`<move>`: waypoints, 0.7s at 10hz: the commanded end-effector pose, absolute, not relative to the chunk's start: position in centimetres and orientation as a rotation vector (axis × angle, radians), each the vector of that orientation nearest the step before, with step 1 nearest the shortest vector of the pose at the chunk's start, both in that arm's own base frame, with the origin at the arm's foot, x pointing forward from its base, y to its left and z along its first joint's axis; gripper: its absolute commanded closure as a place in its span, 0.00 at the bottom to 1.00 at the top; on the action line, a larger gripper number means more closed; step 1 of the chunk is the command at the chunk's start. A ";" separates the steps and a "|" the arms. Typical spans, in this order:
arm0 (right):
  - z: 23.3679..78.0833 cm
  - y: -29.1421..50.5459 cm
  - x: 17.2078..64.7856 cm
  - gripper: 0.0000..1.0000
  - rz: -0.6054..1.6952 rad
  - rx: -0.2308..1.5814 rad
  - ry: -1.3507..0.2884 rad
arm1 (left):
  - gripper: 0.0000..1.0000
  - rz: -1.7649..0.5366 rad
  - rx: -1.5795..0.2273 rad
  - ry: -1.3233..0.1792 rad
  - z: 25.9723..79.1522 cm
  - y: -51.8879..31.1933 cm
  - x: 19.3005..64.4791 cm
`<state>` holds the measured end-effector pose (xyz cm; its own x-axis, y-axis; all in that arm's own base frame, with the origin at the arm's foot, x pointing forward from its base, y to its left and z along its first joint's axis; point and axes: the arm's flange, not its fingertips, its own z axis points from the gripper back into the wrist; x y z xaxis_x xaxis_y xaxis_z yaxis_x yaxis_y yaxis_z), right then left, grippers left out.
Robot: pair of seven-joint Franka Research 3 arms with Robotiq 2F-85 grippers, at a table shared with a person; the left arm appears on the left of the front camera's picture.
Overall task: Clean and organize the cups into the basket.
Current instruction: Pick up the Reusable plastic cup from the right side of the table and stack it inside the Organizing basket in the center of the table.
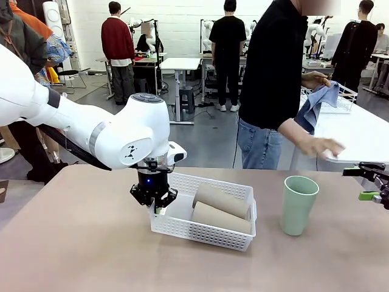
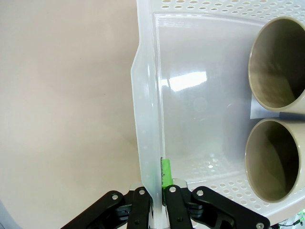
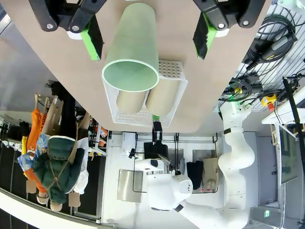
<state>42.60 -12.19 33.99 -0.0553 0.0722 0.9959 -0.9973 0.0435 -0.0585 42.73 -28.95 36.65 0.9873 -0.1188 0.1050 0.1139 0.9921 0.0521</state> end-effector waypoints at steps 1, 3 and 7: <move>34.3 -12.0 42.4 0.00 1.258 1.103 -1.219 | 1.00 -0.124 0.042 -0.114 36.8 -28.9 42.5; 34.3 -12.0 42.4 0.00 1.258 1.103 -1.219 | 1.00 -0.124 0.042 -0.114 36.8 -28.9 42.5; 30.4 -11.4 44.4 0.00 1.204 1.059 -1.181 | 1.00 -0.124 0.042 -0.114 36.8 -28.9 42.5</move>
<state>43.14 -12.21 31.11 -0.0036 0.1041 0.9946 -0.9977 0.0674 -0.0107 42.73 -28.95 36.65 0.9873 -0.1188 0.1051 0.1139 0.9921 0.0521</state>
